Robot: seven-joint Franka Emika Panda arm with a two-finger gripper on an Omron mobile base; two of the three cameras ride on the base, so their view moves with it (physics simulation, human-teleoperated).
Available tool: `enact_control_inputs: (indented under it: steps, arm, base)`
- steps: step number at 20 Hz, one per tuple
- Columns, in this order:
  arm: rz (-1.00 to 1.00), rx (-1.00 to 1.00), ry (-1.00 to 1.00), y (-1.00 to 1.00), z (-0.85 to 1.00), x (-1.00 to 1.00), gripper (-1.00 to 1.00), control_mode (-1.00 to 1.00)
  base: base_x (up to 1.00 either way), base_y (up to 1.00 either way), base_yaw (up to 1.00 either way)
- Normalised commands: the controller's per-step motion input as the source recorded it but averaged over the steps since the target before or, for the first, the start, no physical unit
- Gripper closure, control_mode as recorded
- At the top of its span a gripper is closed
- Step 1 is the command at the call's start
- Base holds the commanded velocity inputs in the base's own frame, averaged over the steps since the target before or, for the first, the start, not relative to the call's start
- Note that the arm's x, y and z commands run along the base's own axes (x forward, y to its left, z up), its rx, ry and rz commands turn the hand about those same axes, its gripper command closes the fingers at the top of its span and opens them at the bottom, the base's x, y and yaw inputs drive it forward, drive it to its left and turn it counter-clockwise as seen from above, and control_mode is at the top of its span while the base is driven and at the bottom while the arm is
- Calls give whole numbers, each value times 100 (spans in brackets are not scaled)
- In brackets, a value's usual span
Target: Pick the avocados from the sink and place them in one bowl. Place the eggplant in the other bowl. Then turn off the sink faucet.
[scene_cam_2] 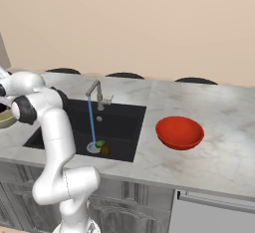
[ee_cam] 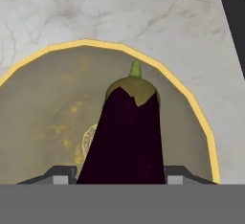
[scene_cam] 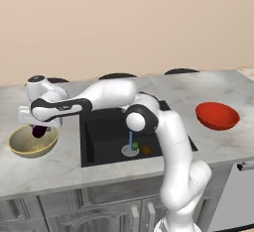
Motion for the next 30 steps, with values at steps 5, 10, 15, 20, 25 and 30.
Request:
enact_control_inputs:
  steps: [5, 10, 15, 20, 25, 30]
  arm:
    - [0, 0, 0, 6, -7, 0, 100, -100]
    - [0, 0, 0, 2, -9, 0, 100, -100]
    - [0, 0, 0, 3, -19, 0, 100, -100]
    - [0, 0, 0, 0, -13, 0, 100, -100]
    - [0, 0, 0, 3, -16, 0, 100, -100]
    - [0, 0, 0, 1, -9, 0, 100, -100]
  base:
    - [0, 0, 0]
    - [0, 0, 0]
    - [0, 0, 0]
    - [0, 0, 0]
    - [0, 0, 0]
    - [0, 0, 0]
